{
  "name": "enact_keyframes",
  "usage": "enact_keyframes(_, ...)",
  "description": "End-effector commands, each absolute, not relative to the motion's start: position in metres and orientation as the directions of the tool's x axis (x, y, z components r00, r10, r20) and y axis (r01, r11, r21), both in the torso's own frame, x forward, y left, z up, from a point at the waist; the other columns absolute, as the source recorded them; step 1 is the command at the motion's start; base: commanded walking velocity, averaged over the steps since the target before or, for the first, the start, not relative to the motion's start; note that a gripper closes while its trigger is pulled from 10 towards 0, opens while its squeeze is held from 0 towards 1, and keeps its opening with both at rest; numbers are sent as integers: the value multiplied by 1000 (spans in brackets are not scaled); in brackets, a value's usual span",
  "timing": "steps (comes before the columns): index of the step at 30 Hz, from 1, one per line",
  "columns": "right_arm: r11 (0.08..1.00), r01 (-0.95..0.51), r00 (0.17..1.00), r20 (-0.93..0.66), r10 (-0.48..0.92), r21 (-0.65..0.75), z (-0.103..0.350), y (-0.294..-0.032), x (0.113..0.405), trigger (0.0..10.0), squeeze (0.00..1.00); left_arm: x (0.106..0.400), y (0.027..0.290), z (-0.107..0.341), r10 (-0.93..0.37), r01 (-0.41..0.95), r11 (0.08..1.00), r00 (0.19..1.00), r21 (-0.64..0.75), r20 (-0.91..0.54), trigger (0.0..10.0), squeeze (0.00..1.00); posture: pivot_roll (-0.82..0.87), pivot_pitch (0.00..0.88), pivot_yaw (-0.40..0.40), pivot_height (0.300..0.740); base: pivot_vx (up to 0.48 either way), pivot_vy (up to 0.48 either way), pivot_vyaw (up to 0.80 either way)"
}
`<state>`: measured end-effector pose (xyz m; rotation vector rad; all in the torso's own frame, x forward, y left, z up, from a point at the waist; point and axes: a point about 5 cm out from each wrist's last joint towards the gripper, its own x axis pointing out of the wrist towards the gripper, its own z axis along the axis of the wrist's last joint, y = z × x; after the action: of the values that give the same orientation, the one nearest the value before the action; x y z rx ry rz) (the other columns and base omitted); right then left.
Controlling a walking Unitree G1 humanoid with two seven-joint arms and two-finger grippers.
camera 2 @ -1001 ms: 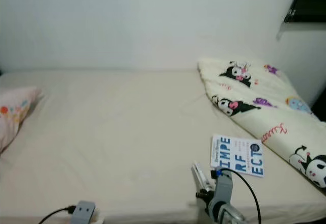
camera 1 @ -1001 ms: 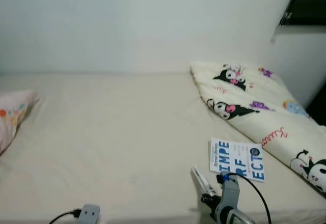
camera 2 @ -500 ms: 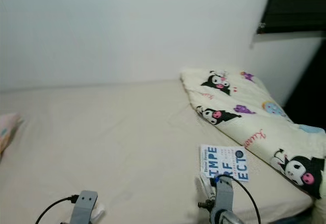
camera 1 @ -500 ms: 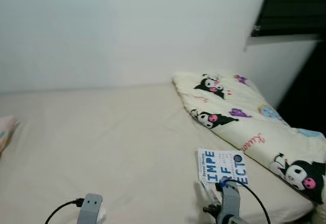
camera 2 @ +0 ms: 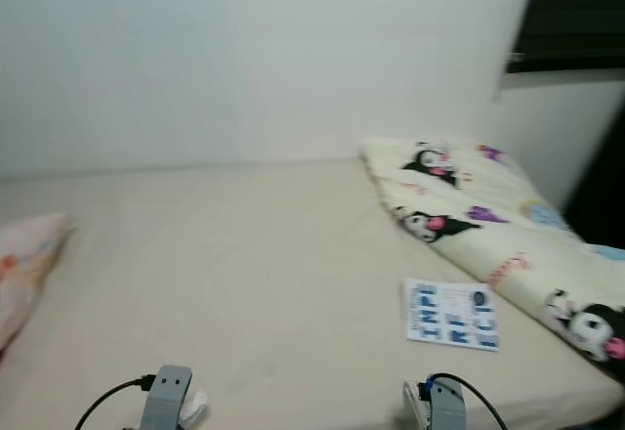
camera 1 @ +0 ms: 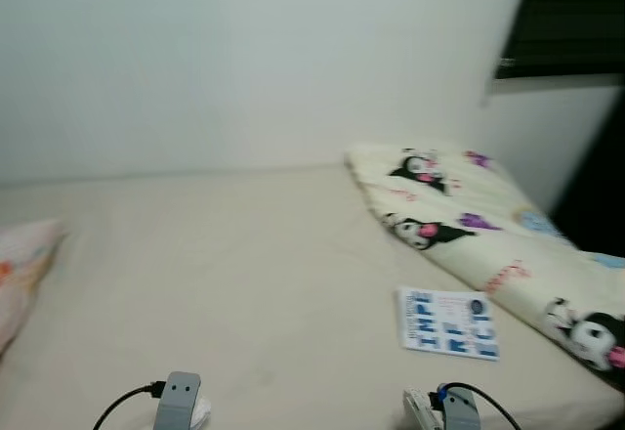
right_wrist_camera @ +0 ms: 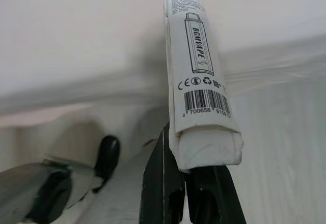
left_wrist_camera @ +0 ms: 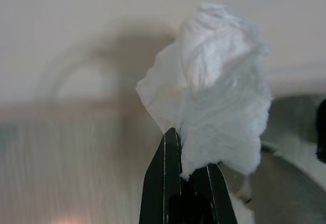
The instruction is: Clean up the room
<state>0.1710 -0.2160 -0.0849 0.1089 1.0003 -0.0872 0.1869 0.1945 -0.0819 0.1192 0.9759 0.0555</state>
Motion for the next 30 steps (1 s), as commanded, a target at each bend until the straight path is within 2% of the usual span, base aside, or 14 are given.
enact_keyframes(1, 994, 106, 546, -838, -28, 35, -84, -216, 173, 10000, 0, 182, 195, -84, 98, 5, 993, 541, 120, -835, 10000, 0, 30, 0, -35, 740, 0, 0, 781)
enact_keyframes(16, 995, 89, 568, -823, -17, 41, -82, -215, 177, 10000, 0, 179, 195, -86, 83, 41, 991, 532, 124, -842, 10000, 0, 28, 0, -30, 740, 0, 0, 780)
enact_keyframes(30, 996, 54, 612, -791, 21, 69, -73, -212, 195, 10000, 0, 178, 193, -87, 58, 93, 988, 529, 126, -847, 10000, 0, 27, 0, -31, 740, 0, 0, 779)
